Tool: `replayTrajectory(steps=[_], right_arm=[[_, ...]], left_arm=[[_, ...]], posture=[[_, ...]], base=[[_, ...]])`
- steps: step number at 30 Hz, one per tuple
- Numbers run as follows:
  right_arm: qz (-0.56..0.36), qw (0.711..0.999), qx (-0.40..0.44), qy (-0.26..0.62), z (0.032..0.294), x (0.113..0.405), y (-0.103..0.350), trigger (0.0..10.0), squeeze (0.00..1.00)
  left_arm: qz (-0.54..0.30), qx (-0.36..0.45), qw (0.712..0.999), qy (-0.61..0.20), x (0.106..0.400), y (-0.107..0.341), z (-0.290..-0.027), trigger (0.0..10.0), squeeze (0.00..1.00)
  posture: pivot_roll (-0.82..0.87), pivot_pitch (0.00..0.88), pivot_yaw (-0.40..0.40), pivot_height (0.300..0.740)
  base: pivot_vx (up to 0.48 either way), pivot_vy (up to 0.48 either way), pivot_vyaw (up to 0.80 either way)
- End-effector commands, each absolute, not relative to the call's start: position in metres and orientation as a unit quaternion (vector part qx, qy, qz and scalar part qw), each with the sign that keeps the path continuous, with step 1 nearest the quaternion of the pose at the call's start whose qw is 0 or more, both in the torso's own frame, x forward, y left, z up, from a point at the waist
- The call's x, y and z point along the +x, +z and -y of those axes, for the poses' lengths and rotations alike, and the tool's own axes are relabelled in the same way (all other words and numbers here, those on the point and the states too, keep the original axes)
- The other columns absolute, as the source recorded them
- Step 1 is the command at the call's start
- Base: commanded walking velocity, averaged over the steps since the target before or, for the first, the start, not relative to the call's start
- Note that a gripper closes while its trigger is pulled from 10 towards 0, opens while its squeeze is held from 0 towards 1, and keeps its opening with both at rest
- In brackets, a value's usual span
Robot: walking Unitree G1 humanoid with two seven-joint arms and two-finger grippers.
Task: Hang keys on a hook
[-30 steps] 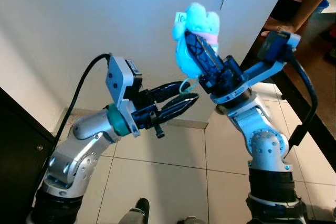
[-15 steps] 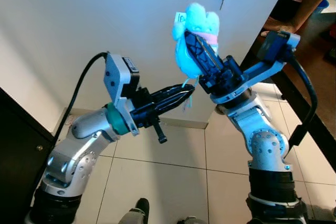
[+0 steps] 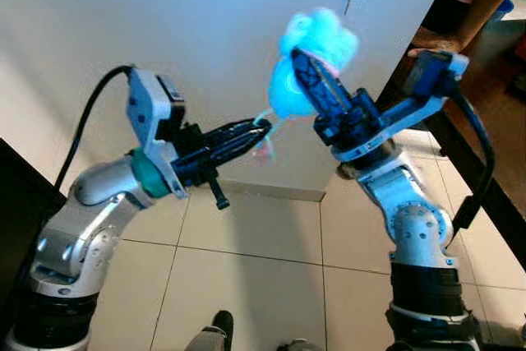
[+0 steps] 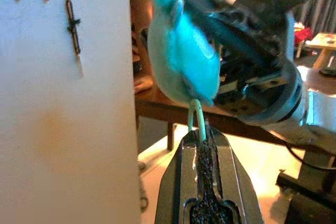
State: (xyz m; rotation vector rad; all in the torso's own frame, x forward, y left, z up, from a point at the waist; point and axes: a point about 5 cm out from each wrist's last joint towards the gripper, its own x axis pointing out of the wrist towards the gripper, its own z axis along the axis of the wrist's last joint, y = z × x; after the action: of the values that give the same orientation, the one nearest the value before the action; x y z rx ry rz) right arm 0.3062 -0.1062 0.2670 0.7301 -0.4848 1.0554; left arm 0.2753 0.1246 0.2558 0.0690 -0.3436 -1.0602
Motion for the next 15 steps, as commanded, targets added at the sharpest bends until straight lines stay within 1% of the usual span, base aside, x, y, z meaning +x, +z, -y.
replayTrajectory(steps=[1, 6, 13, 15], right_arm=[[0.235, 0.769, 0.341, 0.487, 0.1095, 0.3051, 0.2702, 10.0, 1.0], [0.238, 0.768, 0.343, 0.486, 0.1094, 0.3038, 0.2698, 10.0, 1.0], [0.233, 0.789, 0.346, 0.45, 0.1163, 0.3104, 0.2644, 10.0, 1.0], [0.233, 0.789, 0.346, 0.45, 0.1163, 0.3104, 0.2644, 10.0, 1.0]], left_arm=[[0.161, 0.041, 0.85, -0.501, 0.2763, 0.2555, -0.1279, 0.0, 0.0], [0.161, 0.054, 0.845, -0.507, 0.2769, 0.2561, -0.1272, 0.0, 0.0], [0.162, 0.068, 0.843, -0.509, 0.277, 0.2581, -0.1257, 0.0, 0.0], [0.162, 0.068, 0.843, -0.509, 0.277, 0.2581, -0.1257, 0.0, 0.0]], posture=[[0.02, 0.096, 0.034, 0.74], [0.01, 0.094, 0.038, 0.74], [0.01, 0.093, 0.045, 0.74], [0.01, 0.093, 0.045, 0.74]], base=[[0.0, 0.0, 0.0], [0.0, 0.0, 0.0], [0.0, 0.0, 0.0], [0.0, 0.0, 0.0]])
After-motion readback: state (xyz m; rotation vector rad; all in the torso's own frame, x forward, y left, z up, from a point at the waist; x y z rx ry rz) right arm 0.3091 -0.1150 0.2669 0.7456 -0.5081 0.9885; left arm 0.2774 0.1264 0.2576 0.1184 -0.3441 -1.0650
